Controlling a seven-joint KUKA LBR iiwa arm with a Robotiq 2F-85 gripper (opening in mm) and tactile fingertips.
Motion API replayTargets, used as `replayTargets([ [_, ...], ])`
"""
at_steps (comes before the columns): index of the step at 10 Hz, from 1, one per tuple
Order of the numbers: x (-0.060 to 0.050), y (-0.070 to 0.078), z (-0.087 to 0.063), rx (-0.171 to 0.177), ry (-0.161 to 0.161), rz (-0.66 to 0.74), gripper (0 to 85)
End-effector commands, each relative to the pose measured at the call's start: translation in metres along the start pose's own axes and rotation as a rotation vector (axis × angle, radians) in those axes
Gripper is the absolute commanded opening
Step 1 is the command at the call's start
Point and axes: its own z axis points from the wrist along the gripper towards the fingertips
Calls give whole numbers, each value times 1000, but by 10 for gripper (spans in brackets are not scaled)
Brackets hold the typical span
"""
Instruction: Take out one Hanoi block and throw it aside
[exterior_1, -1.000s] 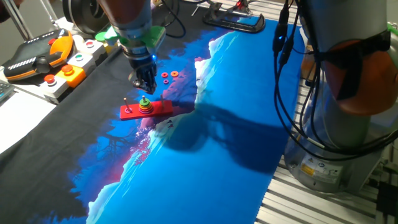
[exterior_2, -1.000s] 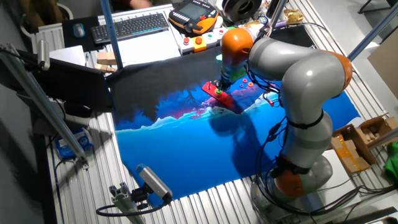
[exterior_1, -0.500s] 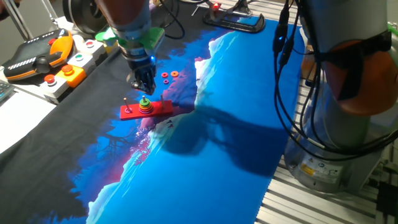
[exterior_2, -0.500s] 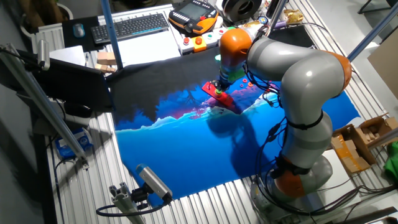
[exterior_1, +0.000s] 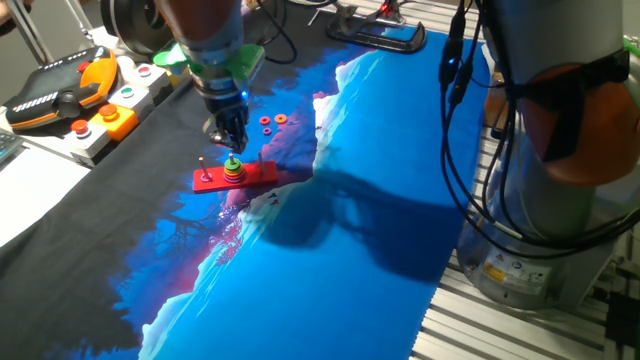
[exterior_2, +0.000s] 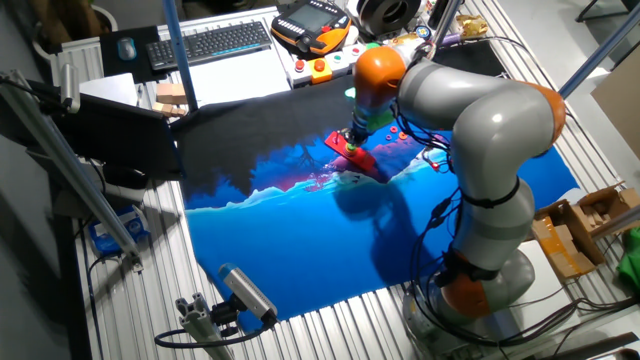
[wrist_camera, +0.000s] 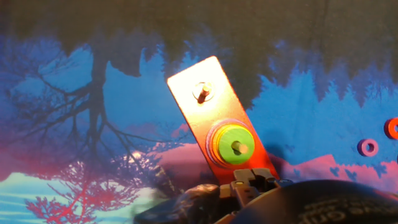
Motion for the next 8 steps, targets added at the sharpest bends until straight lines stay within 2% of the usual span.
replayTargets([
  [1,0,2,0,-4,-7,7,267],
  [3,-2,1,2,0,-25,21,560],
  [4,-2,1,2,-1,-28,25,633],
  [5,-5,1,5,-4,-29,25,650],
  [8,-13,-2,17,-7,-26,13,627],
])
